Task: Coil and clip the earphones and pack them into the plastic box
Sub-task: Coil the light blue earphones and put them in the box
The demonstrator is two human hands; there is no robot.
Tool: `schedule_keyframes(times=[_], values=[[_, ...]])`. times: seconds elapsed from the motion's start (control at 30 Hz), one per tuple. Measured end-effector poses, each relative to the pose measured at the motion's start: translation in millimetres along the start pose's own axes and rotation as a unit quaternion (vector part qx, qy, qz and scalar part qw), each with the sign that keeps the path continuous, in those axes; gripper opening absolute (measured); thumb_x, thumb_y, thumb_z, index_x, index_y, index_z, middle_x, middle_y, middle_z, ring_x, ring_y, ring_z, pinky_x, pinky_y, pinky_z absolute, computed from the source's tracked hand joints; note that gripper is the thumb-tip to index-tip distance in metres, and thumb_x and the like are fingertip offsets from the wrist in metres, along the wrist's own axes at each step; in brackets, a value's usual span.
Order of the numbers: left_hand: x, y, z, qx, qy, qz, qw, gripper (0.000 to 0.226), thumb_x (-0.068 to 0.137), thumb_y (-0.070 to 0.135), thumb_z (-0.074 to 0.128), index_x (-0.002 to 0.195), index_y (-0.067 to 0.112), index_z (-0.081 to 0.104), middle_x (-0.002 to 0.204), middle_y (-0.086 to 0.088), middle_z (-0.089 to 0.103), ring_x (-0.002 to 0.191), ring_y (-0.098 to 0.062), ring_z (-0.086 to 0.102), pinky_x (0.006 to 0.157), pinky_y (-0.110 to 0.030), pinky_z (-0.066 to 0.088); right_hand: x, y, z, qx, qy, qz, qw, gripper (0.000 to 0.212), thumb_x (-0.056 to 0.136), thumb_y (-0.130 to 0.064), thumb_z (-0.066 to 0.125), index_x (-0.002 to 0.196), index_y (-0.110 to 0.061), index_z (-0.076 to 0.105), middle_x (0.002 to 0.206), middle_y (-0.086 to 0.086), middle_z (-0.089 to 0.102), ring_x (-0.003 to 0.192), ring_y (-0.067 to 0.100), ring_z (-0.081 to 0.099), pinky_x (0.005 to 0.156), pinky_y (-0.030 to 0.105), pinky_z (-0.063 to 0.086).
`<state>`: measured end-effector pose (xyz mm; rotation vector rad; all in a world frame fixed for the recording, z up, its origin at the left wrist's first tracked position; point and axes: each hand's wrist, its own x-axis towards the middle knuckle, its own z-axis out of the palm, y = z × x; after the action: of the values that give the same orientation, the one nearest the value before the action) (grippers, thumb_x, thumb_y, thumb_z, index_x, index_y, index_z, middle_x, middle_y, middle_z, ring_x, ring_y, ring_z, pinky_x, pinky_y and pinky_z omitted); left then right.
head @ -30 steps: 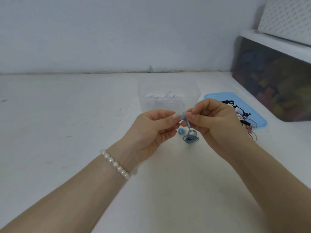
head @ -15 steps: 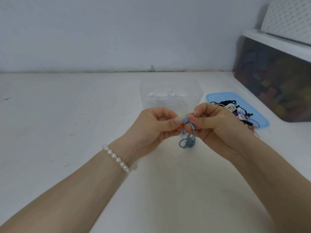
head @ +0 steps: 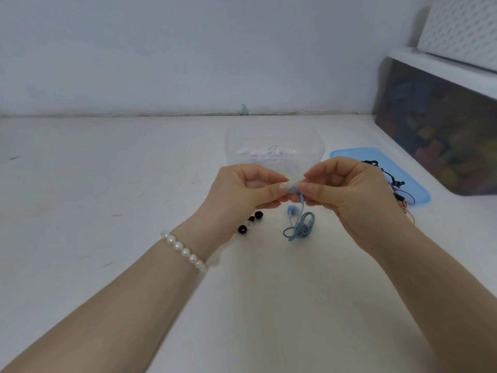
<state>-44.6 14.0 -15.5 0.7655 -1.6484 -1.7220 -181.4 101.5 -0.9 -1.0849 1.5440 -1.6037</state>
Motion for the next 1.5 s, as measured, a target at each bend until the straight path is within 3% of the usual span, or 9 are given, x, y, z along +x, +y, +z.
schedule_keyframes(times=[0.2,0.4,0.57,0.7,0.83,1.0,1.1,1.3,1.5], values=[[5.5,-0.4,-8.8,0.144,0.09,0.046,0.984,0.006,0.077,0.016,0.072,0.072,0.018,0.07,0.077,-0.007,0.072,0.07,-0.012,0.064,0.074,-0.028,0.052,9.2,10.7,-12.8,-0.238,0.032,-0.017,0.971,0.013,0.073,-0.001,0.072,0.071,-0.012,0.064,0.071,0.006,0.071,0.067,0.018,0.07,0.072,0.027,0.055],[9.9,-2.6,-22.5,0.258,0.083,0.025,0.962,0.01,0.078,0.02,0.072,0.068,0.022,0.07,0.074,-0.008,0.069,0.067,-0.012,0.056,0.064,-0.019,0.043,9.9,23.5,-10.8,-0.417,-0.053,0.003,0.907,0.009,0.082,-0.015,0.065,0.077,-0.021,0.07,0.077,-0.005,0.068,0.078,0.012,0.06,0.068,0.018,0.042],[13.6,-8.2,-28.2,0.31,0.054,0.016,0.949,0.013,0.079,0.021,0.07,0.067,0.027,0.068,0.067,0.002,0.063,0.059,-0.007,0.052,0.049,-0.006,0.037,7.9,15.0,-14.9,-0.447,-0.072,-0.03,0.891,0.019,0.089,-0.029,0.055,0.096,-0.02,0.07,0.089,-0.009,0.06,0.087,0.012,0.055,0.075,0.022,0.036],[16.0,-11.3,-30.2,0.309,0.049,0.02,0.949,0.013,0.079,0.02,0.07,0.068,0.026,0.068,0.064,0.004,0.06,0.056,-0.005,0.05,0.045,-0.007,0.037,3.0,1.3,-22.2,-0.438,-0.153,-0.012,0.886,0.035,0.064,-0.04,0.079,0.096,-0.04,0.066,0.089,-0.015,0.051,0.082,0.002,0.051,0.069,0.017,0.037],[17.2,-13.6,-30.0,0.318,0.045,0.02,0.947,0.01,0.079,0.021,0.069,0.07,0.024,0.069,0.065,0.005,0.061,0.056,-0.005,0.05,0.046,-0.007,0.037,1.3,5.6,-18.5,-0.475,-0.212,0.019,0.854,0.042,0.059,-0.029,0.085,0.097,-0.038,0.068,0.096,-0.013,0.049,0.086,0.008,0.052,0.076,0.022,0.042],[18.7,-13.5,-30.4,0.292,0.053,0.023,0.955,0.012,0.079,0.02,0.069,0.068,0.026,0.069,0.075,-0.009,0.069,0.063,-0.012,0.056,0.053,-0.013,0.043,7.7,13.6,-15.5,-0.463,-0.193,-0.04,0.864,0.017,0.07,-0.026,0.078,0.081,-0.035,0.069,0.09,-0.006,0.054,0.078,0.015,0.054,0.073,0.027,0.042],[19.3,-11.6,-32.1,0.264,0.062,0.032,0.962,0.013,0.079,0.017,0.069,0.068,0.024,0.069,0.079,-0.013,0.071,0.067,-0.015,0.057,0.057,-0.016,0.045,12.7,8.3,-20.9,-0.407,-0.173,-0.051,0.896,0.019,0.072,-0.024,0.076,0.07,-0.039,0.064,0.083,-0.005,0.054,0.071,0.012,0.051,0.067,0.025,0.038],[21.5,-10.4,-31.8,0.246,0.071,0.04,0.966,0.017,0.08,0.016,0.069,0.067,0.028,0.068,0.076,-0.004,0.069,0.068,-0.011,0.055,0.062,-0.014,0.042,41.7,-38.0,-15.9,-0.271,-0.051,-0.139,0.951,0.015,0.075,-0.014,0.072,0.076,-0.027,0.066,0.059,-0.018,0.061,0.054,-0.004,0.05,0.057,0.005,0.035],[21.8,-14.9,-34.1,0.267,0.068,0.041,0.961,0.015,0.08,0.018,0.068,0.069,0.028,0.068,0.082,-0.012,0.071,0.066,-0.015,0.059,0.054,-0.014,0.044,86.8,-49.8,-0.4,-0.277,0.01,-0.136,0.951,0.011,0.079,-0.018,0.07,0.072,-0.025,0.065,0.053,-0.016,0.062,0.062,0.009,0.05,0.056,0.017,0.038]])
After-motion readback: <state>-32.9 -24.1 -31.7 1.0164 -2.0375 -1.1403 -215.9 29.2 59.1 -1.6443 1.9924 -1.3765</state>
